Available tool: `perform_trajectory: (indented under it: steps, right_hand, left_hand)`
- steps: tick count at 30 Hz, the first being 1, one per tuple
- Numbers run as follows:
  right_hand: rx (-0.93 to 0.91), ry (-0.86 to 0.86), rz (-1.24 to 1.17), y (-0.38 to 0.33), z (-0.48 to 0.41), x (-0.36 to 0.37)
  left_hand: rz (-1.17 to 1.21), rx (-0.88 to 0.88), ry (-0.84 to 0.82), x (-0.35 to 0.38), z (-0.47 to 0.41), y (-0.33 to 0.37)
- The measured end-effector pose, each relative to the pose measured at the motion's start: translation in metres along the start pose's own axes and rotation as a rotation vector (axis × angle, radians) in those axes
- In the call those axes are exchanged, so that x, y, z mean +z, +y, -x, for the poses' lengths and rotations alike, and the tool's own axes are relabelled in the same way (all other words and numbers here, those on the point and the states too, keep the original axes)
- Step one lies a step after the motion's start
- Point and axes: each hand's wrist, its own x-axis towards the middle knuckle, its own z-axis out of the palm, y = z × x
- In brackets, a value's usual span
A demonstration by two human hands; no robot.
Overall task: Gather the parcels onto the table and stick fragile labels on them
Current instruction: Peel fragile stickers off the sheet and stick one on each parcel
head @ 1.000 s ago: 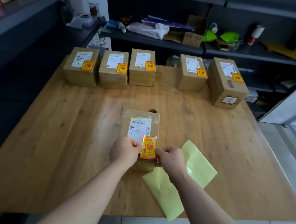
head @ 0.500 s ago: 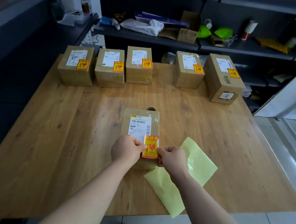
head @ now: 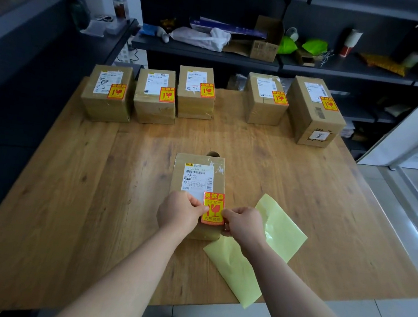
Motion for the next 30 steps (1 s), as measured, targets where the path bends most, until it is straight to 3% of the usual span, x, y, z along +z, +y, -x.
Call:
perform_trajectory:
  steps: [21,27,30]
  right_hand:
    - [-0.024,0.014,0.144,-0.003,-0.002,-0.001]
    - [-0.136,0.098,0.368,0.0,-0.001,0.001]
    - [-0.309,0.122,0.456,0.011,-0.003,-0.004]
  left_hand:
    - [-0.045,0.048,0.011,0.004,-0.002,0.0]
    - [-0.036,0.151,0.069,0.004,-0.004,-0.008]
    - [-0.166,0.368,0.093,0.004,-0.005,-0.015]
